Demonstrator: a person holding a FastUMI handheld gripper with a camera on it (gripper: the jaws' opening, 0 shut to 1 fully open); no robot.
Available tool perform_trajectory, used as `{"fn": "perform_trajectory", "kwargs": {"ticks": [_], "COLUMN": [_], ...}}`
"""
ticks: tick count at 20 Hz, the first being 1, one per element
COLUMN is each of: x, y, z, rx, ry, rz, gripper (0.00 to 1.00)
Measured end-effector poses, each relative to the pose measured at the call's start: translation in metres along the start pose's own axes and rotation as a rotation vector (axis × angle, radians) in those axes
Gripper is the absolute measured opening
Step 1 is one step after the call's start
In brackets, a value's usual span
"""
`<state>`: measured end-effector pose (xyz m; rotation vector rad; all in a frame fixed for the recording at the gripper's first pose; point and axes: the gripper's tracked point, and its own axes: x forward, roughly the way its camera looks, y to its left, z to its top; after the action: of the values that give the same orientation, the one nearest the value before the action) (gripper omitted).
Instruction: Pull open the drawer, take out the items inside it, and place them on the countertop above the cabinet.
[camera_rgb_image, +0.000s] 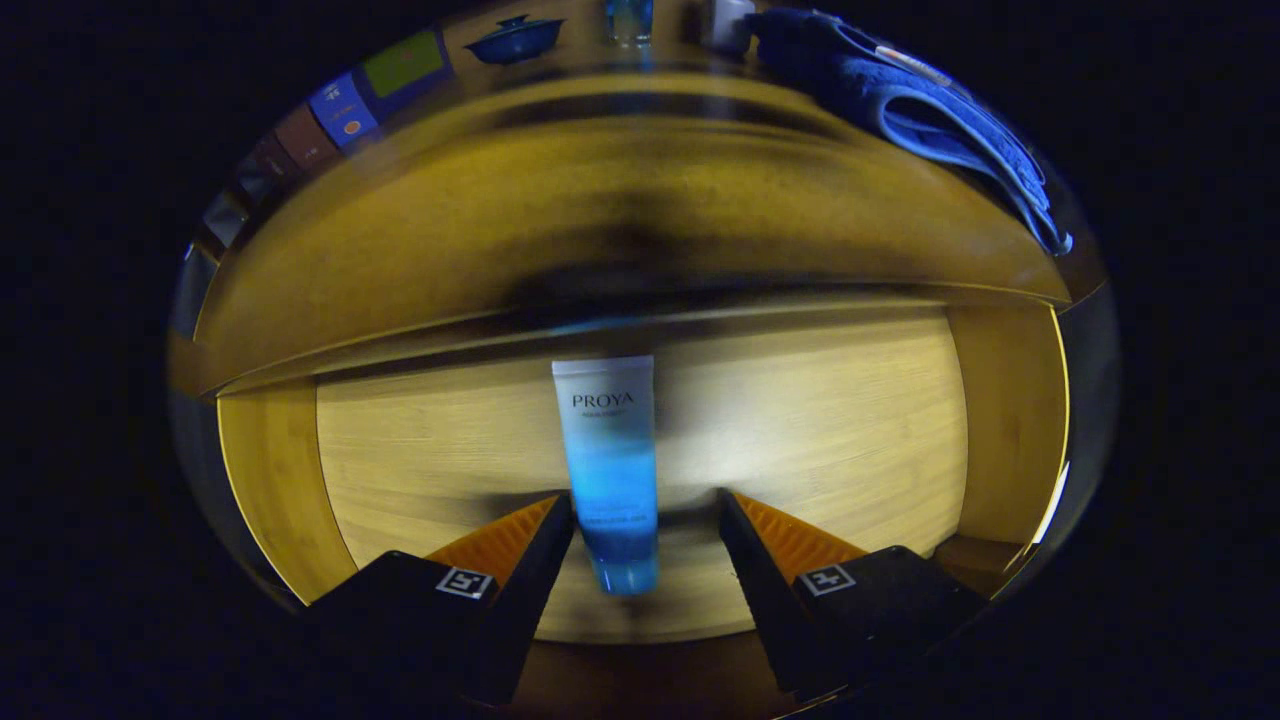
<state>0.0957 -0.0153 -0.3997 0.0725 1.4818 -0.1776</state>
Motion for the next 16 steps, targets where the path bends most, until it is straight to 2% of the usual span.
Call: {"fn": "perform_trajectory", "kwargs": {"ticks": [3,7,9,16], "x": [0.005,0.003,0.002,-0.04], "y": [0.002,0.007,0.005,-0.004], "z": [0.0,-0.002,-0.003,-0.009], "rx": [-0.008,-0.023,-0.018,-0.016], "ry": [0.024,0.023,0.02,-0.085], "rz": [0.004,0.004,0.008,0.05], "gripper": [0.88,0.49,0.42,0.42]}}
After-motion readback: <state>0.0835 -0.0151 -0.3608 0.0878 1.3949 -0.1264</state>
